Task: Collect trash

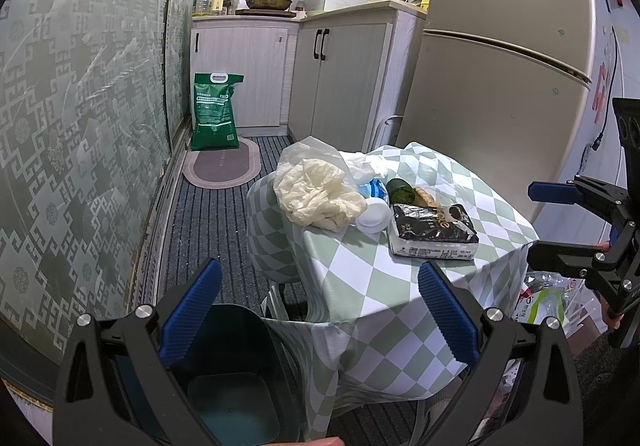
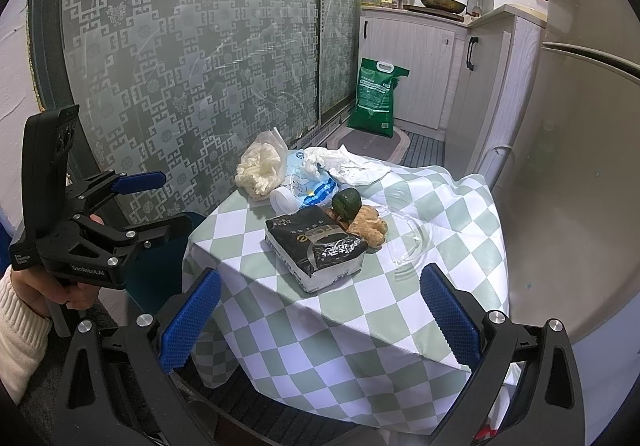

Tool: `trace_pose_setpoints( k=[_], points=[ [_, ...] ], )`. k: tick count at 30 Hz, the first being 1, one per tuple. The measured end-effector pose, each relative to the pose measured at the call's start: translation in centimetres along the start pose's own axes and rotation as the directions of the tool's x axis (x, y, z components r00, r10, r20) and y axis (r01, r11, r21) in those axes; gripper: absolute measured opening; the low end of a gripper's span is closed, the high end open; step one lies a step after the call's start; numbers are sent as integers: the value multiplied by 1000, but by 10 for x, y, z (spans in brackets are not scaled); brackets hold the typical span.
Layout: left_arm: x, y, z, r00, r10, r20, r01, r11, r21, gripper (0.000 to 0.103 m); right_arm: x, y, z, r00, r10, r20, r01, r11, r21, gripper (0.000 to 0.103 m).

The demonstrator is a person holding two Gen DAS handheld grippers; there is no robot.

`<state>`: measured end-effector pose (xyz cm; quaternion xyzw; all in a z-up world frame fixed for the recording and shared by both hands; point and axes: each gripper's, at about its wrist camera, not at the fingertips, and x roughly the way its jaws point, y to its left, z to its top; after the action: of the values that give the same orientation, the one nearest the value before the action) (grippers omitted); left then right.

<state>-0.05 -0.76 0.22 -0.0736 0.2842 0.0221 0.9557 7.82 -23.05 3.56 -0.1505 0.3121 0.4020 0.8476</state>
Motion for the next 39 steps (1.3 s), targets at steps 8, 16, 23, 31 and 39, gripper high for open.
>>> trace_pose_setpoints(
  k=[8,16,23,31,39],
  points=[
    [0,-1,0,1000,-2,0,2,1000,1,100,0,1,0,1000,0,0,0,1000,1,101],
    [-3,-1,0,1000,-8,12,8,1000,2,100,-1,0,1,1000,2,1,-2,1000,5,101],
    [-5,3,3,999,-24,26,24,1000,-10,100,-4,-2,4,1000,-5,7,4,1000,15,101],
    [-8,11,13,998,-23,56,26,998,-51,88,-14,-5,11,999,8,31,-8,1000,20,93],
    [7,13,26,999,-39,-2,39,998,-45,60,-19,-3,18,999,38,35,-39,999,26,84]
  ],
)
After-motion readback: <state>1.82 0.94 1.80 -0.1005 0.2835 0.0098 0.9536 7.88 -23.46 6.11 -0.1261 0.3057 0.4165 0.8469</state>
